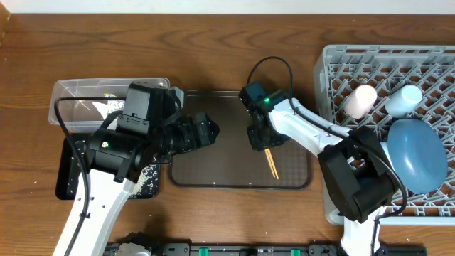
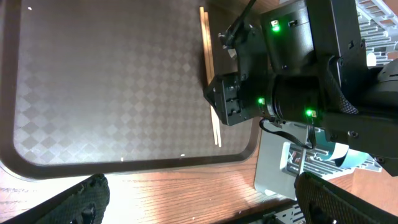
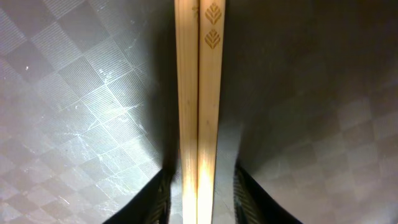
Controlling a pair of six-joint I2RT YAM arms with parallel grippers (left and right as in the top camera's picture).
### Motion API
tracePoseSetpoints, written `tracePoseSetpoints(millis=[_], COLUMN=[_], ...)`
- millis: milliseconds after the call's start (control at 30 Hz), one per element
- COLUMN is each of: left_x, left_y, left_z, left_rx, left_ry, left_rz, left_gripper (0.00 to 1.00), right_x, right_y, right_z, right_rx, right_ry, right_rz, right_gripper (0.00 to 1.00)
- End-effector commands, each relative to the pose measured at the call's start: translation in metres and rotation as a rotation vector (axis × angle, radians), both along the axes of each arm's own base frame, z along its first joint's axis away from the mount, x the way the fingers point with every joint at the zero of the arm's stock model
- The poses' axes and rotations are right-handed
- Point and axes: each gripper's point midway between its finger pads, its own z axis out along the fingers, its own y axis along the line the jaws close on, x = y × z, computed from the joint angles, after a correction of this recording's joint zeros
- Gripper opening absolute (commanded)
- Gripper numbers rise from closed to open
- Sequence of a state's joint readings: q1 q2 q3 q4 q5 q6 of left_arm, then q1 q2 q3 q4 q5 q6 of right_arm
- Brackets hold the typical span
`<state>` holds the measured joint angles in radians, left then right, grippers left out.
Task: Sort waste into correct bins and load items into the dishwasher rack
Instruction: 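Close the right gripper on the wooden chopsticks on the tray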
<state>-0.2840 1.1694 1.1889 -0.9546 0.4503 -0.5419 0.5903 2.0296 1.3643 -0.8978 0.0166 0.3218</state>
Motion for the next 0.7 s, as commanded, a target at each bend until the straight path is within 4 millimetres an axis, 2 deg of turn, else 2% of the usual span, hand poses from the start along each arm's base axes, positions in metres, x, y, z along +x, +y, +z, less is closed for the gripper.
tracePoseSetpoints(millis=[0,67,167,433,500,567,667], left_x=[0.001,0.001,0.001,0.001,0.001,0.001,0.001], left_y=[-0.001,-0.001,-0.001,-0.001,-0.001,-0.001,-0.001], left_z=[0.005,0.005,0.005,0.005,0.005,0.005,0.005], left_rx=[-0.006,-0.006,-0.006,-0.006,-0.006,-0.006,-0.006], left_ry=[-0.015,-0.015,-0.015,-0.015,-0.015,-0.015,-0.015], left_rz=[-0.012,-0.012,-0.012,-0.012,-0.012,-0.012,-0.012], left_gripper=[0.98,0.98,0.98,0.98,0.98,0.98,0.98], right_x=[0.012,0.015,0.017,0.019,0.021,0.022,0.023], right_y=[0.003,0.003,0.002,-0.003,-0.004,-0.006,-0.006], right_z=[0.022,0.034,0.044,0.046,0.046,0.046,0.047], right_rx=[0.035,0.052,0.065,0.060,0.053,0.041,0.040], right_ry=[-0.056,-0.082,-0.105,-0.110,-0.117,-0.125,-0.129], right_rz=[-0.002,-0.005,-0.009,-0.022,-0.023,-0.024,-0.025], right_gripper=[0.44,0.52,0.54,0.41,0.33,0.21,0.18])
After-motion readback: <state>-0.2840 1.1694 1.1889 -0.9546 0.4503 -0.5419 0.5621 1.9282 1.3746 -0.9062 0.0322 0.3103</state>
